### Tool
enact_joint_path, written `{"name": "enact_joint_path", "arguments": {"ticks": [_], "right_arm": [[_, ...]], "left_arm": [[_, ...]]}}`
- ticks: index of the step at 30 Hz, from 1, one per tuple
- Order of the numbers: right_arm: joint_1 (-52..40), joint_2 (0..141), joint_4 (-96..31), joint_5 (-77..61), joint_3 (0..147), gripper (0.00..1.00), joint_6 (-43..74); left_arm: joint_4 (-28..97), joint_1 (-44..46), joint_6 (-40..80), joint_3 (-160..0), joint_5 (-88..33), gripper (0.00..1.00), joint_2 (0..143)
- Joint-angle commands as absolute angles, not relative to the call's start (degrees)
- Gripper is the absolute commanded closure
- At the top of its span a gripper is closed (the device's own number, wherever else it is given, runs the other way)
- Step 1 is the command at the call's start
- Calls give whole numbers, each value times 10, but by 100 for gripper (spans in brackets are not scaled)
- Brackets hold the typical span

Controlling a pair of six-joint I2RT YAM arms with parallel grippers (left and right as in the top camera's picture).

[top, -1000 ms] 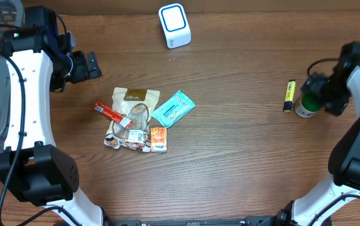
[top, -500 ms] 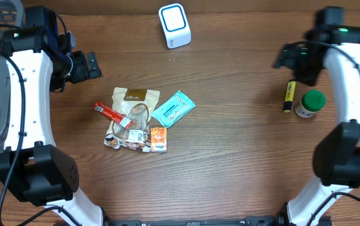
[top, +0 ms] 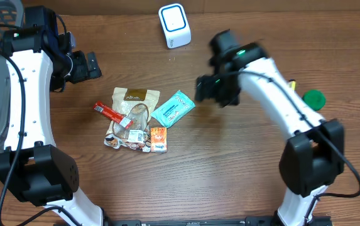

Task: Scan the item barcode
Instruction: 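Move the jar right and set it beside the highlighter, then move the right gripper to the orange box and grasp it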

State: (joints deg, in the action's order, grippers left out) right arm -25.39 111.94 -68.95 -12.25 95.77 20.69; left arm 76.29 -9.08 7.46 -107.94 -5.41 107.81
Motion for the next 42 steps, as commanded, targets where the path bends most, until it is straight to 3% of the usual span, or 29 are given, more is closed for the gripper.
{"name": "enact_joint_path", "arguments": {"ticks": [1,4,10,15,36,42], "right_arm": [[-301,1113,-679,-125,930,27,215],[-343,1113,-654,-125,898,30,244],[-396,1113,-574,-126,839,48,288],[-429,1113,-501,-126,792,57,314],[-457,1114,-409,-95,757,65,348],[-458,1114,-358,-96,718,75,378]], "left_arm": [[762,-87,68,-1078,-58,0,1075],[762,-87,68,-1078,-58,0,1075],[762,-87,68,-1078,-58,0,1075],[762,-86,68,-1078,-58,0,1075],[762,-87,68,-1078,-58,0,1075],[762,-86,68,-1078,-58,0,1075]]}}
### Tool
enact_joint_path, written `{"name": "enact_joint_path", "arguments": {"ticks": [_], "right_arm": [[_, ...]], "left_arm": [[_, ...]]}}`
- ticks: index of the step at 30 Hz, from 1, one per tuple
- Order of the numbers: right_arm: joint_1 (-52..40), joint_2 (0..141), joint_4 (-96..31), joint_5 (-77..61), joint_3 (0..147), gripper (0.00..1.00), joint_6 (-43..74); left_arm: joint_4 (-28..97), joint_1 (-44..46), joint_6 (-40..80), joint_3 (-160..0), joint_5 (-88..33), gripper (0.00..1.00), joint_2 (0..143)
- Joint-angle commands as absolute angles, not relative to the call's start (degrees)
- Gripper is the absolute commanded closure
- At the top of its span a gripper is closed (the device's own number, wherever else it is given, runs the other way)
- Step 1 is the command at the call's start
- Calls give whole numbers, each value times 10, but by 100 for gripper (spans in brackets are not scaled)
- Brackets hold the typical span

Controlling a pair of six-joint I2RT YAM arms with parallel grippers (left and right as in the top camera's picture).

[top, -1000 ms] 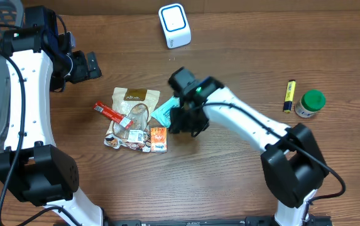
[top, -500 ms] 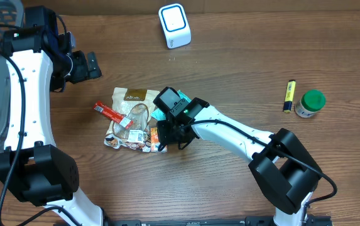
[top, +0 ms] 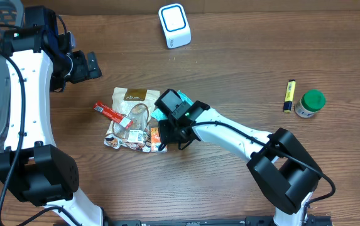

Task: Scan the item barcode
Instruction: 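Move the right gripper to the orange box and grasp it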

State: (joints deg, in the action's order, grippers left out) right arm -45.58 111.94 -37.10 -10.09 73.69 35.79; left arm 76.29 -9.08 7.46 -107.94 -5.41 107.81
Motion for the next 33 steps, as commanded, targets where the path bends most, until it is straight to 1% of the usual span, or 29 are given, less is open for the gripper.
{"name": "enact_joint_path", "arguments": {"ticks": [1,5,13,14,16,19,33], "right_arm": [[-458,1114,-346,-100,711,76,377],[-458,1114,-299,-117,682,77,380],[-457,1113,-285,-117,672,76,390],[-456,1112,-282,-118,673,75,390],[-453,1107,-279,-133,679,68,391],[-450,1097,-279,-151,689,65,390],[-449,1093,-265,-151,688,65,388]], "left_arm": [[762,-86,68,-1078,-58,0,1075],[762,-86,68,-1078,-58,0,1075],[762,-86,68,-1078,-58,0,1075],[762,-86,68,-1078,-58,0,1075],[762,-86,68,-1078,-58,0,1075],[762,-86,68,-1078,-58,0,1075],[762,-86,68,-1078,-58,0,1075]]}}
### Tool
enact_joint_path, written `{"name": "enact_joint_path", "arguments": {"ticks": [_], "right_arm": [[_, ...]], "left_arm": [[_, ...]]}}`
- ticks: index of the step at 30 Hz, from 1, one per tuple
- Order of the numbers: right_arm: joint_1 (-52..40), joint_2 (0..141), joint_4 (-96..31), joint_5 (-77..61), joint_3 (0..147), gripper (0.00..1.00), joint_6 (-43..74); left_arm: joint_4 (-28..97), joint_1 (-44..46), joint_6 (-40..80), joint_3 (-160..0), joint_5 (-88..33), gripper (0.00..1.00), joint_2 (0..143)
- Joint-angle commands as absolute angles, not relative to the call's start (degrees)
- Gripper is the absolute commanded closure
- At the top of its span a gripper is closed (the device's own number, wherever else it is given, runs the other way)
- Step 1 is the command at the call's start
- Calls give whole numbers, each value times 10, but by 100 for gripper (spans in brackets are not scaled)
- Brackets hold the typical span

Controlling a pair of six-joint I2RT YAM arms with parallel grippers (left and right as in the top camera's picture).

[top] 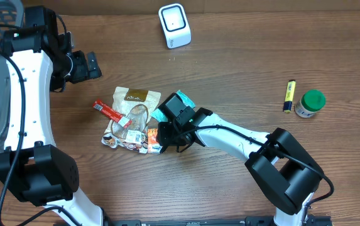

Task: Scan the item barcode
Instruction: 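Move the right gripper to the orange box and grasp it, then lift the orange box and rotate it in the right gripper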

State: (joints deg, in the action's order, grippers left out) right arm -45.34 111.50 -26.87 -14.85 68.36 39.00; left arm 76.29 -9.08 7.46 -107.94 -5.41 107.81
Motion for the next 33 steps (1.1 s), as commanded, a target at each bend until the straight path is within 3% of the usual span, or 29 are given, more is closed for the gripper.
{"name": "enact_joint_path", "arguments": {"ticks": [1,4,9,19,25,33], "right_arm": [[-449,1093,-267,-151,687,66,388],[-449,1093,-274,-145,686,66,388],[-454,1098,-290,-118,686,76,388],[-454,1112,-294,-121,686,79,388],[-453,1112,-301,-121,686,96,388],[-449,1109,-311,-171,687,96,384]], "left_arm": [[762,-86,68,-1078,-58,0,1075],[762,-86,68,-1078,-58,0,1075],[762,-86,68,-1078,-58,0,1075],[762,-86,68,-1078,-58,0,1075],[762,-86,68,-1078,-58,0,1075],[762,-86,68,-1078,-58,0,1075]]}}
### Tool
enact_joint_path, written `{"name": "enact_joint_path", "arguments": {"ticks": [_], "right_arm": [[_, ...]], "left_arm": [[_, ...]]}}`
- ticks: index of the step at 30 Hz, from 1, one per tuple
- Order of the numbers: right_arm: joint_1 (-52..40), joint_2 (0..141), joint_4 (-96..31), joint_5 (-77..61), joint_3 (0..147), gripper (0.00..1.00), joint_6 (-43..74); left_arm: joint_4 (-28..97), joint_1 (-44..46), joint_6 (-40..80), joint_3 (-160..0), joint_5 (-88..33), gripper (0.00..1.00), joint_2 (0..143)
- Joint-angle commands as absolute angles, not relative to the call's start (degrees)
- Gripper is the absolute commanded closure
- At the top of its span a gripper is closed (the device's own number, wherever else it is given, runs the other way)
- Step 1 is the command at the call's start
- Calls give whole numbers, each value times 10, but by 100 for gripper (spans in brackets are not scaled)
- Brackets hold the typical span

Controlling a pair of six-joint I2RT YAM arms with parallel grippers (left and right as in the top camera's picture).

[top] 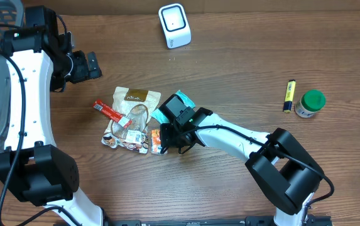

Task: Scan the item barcode
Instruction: 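Lift the orange box and rotate it in the right gripper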

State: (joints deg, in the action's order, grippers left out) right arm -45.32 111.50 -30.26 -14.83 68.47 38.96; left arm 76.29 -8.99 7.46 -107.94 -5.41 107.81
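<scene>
A small orange box (156, 139) lies at the right edge of a pile of packets in the middle of the table. My right gripper (167, 137) is down on it, and the fingers seem shut on the box, which stands narrow and on edge. The white barcode scanner (174, 25) stands at the back centre. My left gripper (94, 65) hovers at the back left, away from the pile; its fingers are too dark to read.
The pile also holds a brown pouch (133, 110), a red stick packet (107, 111) and a teal wipes packet (180, 100) partly under my right wrist. A yellow tube (289, 95) and a green-capped jar (310, 103) sit at the right. A grey bin is at the left edge.
The orange box has shifted a little to the right and turned up onto its edge under my right gripper. The right wrist has barely moved. The left arm has not moved.
My right gripper was first up to the right of the teal packet. It then stood low over the orange box, and after that the pile had slid slightly left. Now the box is turned on edge in the gripper. The left arm stayed put throughout.
</scene>
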Motion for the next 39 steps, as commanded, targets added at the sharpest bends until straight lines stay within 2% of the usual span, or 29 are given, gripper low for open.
{"name": "enact_joint_path", "arguments": {"ticks": [1,10,17,23,30,34,39], "right_arm": [[-444,1106,-311,-186,687,96,372],[-340,1050,-331,-433,687,96,269],[-262,1049,-336,-786,686,96,141],[-227,1049,-375,-897,686,96,61],[-175,1047,-550,-899,687,96,-107],[-122,1047,-722,-900,687,96,-288],[-70,1046,-972,-893,685,96,-583]], "left_arm": [[762,-86,68,-1078,-58,0,1075],[762,-86,68,-1078,-58,0,1075],[762,-86,68,-1078,-58,0,1075],[762,-86,68,-1078,-58,0,1075],[762,-86,68,-1078,-58,0,1075],[762,-86,68,-1078,-58,0,1075],[762,-86,68,-1078,-58,0,1075]]}}
